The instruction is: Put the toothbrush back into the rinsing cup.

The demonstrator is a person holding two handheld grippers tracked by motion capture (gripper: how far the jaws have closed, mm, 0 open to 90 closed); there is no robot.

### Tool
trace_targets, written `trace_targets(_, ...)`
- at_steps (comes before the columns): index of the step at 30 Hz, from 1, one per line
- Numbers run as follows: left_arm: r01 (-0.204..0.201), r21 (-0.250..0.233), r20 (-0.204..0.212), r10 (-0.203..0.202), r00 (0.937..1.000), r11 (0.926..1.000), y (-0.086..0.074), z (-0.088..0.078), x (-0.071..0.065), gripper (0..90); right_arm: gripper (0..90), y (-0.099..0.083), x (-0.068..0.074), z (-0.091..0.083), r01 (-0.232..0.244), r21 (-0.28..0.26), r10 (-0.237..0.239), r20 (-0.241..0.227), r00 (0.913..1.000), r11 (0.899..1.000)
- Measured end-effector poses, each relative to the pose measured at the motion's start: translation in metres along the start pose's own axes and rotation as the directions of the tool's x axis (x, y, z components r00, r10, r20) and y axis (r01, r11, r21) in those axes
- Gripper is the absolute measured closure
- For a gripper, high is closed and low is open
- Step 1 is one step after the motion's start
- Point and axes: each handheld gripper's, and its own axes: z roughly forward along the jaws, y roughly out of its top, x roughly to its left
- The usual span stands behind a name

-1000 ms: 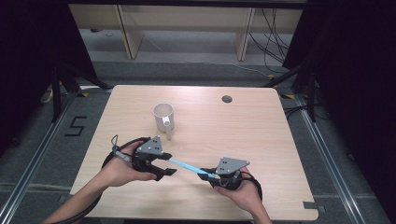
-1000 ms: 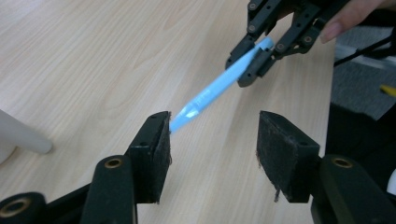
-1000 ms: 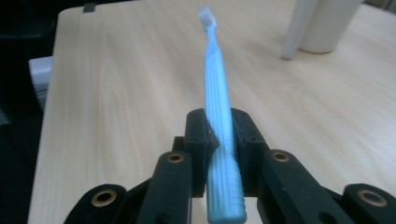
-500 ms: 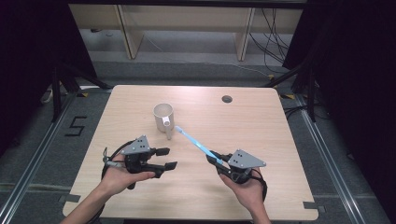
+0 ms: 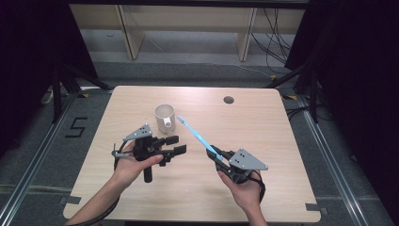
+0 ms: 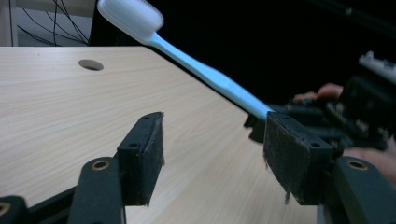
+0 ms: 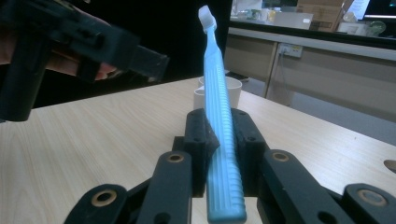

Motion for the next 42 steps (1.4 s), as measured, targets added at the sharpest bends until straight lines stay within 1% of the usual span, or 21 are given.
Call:
trace_targets(1,0.015,-0.01,0.004,-0.015,0.9999,0.9998,0.001,0.001,0.001,38.1,79.4,0.0,0.001,0.001,-0.012,0.0,0.012,-0.004,0.9999,1.0)
trace_targets(2,0.03,-0.02,0.007,-0.03,0.9995,0.9994,0.002,0.002,0.002,38.4,79.3,0.001,0.002,0.002,-0.003,-0.009,0.003,0.006,1.0,1.0)
trace_targets(3,0.038,-0.024,0.011,-0.038,0.9992,0.999,0.003,0.003,0.003,38.6,79.3,0.001,0.0,0.004,0.017,-0.025,-0.017,-0.009,0.9998,1.0)
trace_targets(4,0.047,-0.025,0.018,-0.047,0.9987,0.9986,0.004,0.004,0.003,38.9,79.3,0.002,0.001,0.004,0.019,-0.008,-0.019,-0.005,0.9998,1.0)
trace_targets(5,0.052,-0.026,0.022,-0.052,0.9984,0.9983,0.005,0.005,0.003,39.0,79.4,0.003,0.001,0.006,0.035,-0.034,-0.035,-0.003,0.9994,0.999)
trace_targets(6,0.057,-0.027,0.026,-0.056,0.9981,0.998,0.006,0.006,0.003,39.0,79.4,0.003,0.004,0.006,0.016,-0.01,-0.016,-0.001,0.9999,1.0)
trace_targets(7,0.066,-0.03,0.028,-0.065,0.9975,0.9974,0.007,0.006,0.003,39.1,79.3,0.003,0.005,0.007,-0.007,-0.01,0.007,-0.01,0.9999,1.0)
trace_targets(8,0.07,-0.031,0.03,-0.069,0.9972,0.9971,0.008,0.007,0.004,39.2,79.4,0.004,0.005,0.009,0.012,-0.02,-0.012,-0.014,0.9998,1.0)
trace_targets(12,0.101,-0.038,0.036,-0.099,0.9944,0.9942,0.011,0.012,0.007,40.3,79.4,0.005,0.008,0.01,0.007,-0.014,-0.008,-0.032,0.9995,1.0)
trace_targets(14,0.101,-0.032,0.033,-0.1,0.9944,0.9943,0.011,0.014,0.009,40.8,79.4,0.004,0.009,0.012,0.004,-0.025,-0.005,-0.034,0.9994,1.0)
trace_targets(18,0.11,-0.036,0.033,-0.108,0.9936,0.9933,0.013,0.016,0.01,42.1,79.4,0.005,0.01,0.012,0.006,-0.006,-0.006,-0.035,0.9994,1.0)
trace_targets(21,0.107,-0.037,0.039,-0.106,0.9936,0.9935,0.013,0.019,0.009,43.1,79.4,0.004,0.01,0.014,0.01,-0.019,-0.011,-0.042,0.999,1.0)
trace_targets(23,0.103,-0.033,0.039,-0.102,0.994,0.9941,0.013,0.02,0.008,44.1,79.3,0.004,0.009,0.015,0.034,-0.031,-0.035,-0.027,0.999,0.999)
trace_targets(28,0.101,-0.025,0.056,-0.099,0.9935,0.9946,0.011,0.024,0.005,48.4,79.4,0.004,0.01,0.016,0.016,-0.035,-0.016,-0.016,0.9997,0.999)
trace_targets(31,0.099,-0.021,0.067,-0.098,0.9929,0.9948,0.011,0.027,0.003,50.9,79.4,0.004,0.012,0.016,0.016,-0.03,-0.017,-0.017,0.9997,0.999)
trace_targets(32,0.099,-0.019,0.069,-0.098,0.9928,0.9949,0.011,0.027,0.003,51.7,79.4,0.004,0.012,0.017,0.027,-0.034,-0.027,-0.021,0.9994,0.999)
trace_targets(33,0.103,-0.019,0.072,-0.102,0.9922,0.9945,0.01,0.028,0.003,52.6,79.4,0.004,0.014,0.017,0.001,-0.023,-0.001,-0.032,0.9995,1.0)
trace_targets(34,0.109,-0.021,0.074,-0.107,0.9915,0.9938,0.01,0.029,0.002,53.3,79.4,0.003,0.013,0.017,0.013,-0.026,-0.013,-0.022,0.9997,1.0)
trace_targets(35,0.108,-0.022,0.074,-0.106,0.9917,0.9939,0.01,0.029,0.002,54.4,79.4,0.003,0.014,0.018,0.001,-0.022,-0.002,-0.033,0.9995,1.0)
trace_targets(39,0.114,-0.028,0.077,-0.111,0.9908,0.9931,0.009,0.03,0.002,58.8,79.4,0.003,0.015,0.019,-0.004,-0.034,0.002,-0.041,0.9991,0.999)
trace_targets(42,0.117,-0.04,0.089,-0.113,0.9896,0.9923,0.009,0.031,0.001,61.9,79.3,0.003,0.015,0.018,0.001,-0.021,-0.001,-0.03,0.9996,1.0)
